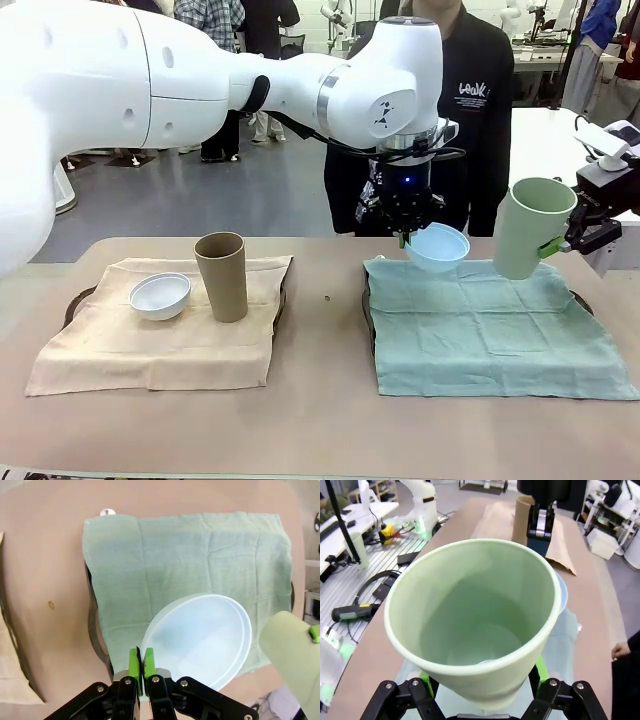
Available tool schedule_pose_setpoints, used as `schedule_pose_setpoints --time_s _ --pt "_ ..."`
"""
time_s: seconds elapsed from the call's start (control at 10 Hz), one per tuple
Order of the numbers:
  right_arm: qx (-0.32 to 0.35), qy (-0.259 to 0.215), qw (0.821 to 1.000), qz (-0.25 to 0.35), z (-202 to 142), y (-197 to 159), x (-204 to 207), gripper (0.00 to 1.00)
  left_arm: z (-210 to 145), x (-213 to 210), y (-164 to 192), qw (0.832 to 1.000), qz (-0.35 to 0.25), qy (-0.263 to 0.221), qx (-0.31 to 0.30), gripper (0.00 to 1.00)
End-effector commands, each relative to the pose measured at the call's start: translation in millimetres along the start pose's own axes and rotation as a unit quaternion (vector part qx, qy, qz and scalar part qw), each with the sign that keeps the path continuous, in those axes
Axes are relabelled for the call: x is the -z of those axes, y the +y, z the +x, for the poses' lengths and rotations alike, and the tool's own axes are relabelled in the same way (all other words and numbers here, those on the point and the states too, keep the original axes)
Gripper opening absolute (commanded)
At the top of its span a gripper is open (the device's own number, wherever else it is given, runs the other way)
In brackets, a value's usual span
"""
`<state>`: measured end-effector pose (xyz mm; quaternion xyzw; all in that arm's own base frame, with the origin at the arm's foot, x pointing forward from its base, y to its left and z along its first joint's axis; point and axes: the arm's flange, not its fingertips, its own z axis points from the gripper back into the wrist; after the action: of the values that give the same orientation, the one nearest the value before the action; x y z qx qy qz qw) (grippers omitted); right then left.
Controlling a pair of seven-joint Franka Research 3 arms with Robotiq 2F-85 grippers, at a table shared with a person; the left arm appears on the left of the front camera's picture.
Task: Set up a tray with a mat and arrange the tableware.
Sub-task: Place the Picnic Bowl and Reusable plastic cup back onto the Handle tray in front of the human's position.
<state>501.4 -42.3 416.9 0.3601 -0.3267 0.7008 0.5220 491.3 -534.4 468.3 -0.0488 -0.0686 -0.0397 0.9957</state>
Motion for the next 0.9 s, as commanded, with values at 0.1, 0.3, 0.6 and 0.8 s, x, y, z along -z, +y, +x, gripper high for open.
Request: schedule_pose_setpoints --time_s 0.1,0.3,0.6,0.8 --pt "0.080 -0.034 0.996 -0.035 -38.2 -10.4 14.4 0.85 2.9 9.8 4.9 1.000 -0.010 0.004 -0.020 0.04" --pt "0.128 -0.052 0.989 -0.047 -55.3 -12.3 21.9 0.85 6.6 29.2 10.5 0.999 -0.010 0.028 -0.029 0.04" --pt "0.136 -0.050 0.989 -0.038 -64.7 -8.5 29.4 0.85 8.4 56.0 11.9 0.998 -0.015 0.052 -0.031 0.04" --pt "0.147 -0.045 0.988 -0.028 -73.3 -10.6 36.3 0.85 12.4 71.8 13.5 0.997 -0.028 0.054 -0.037 0.04"
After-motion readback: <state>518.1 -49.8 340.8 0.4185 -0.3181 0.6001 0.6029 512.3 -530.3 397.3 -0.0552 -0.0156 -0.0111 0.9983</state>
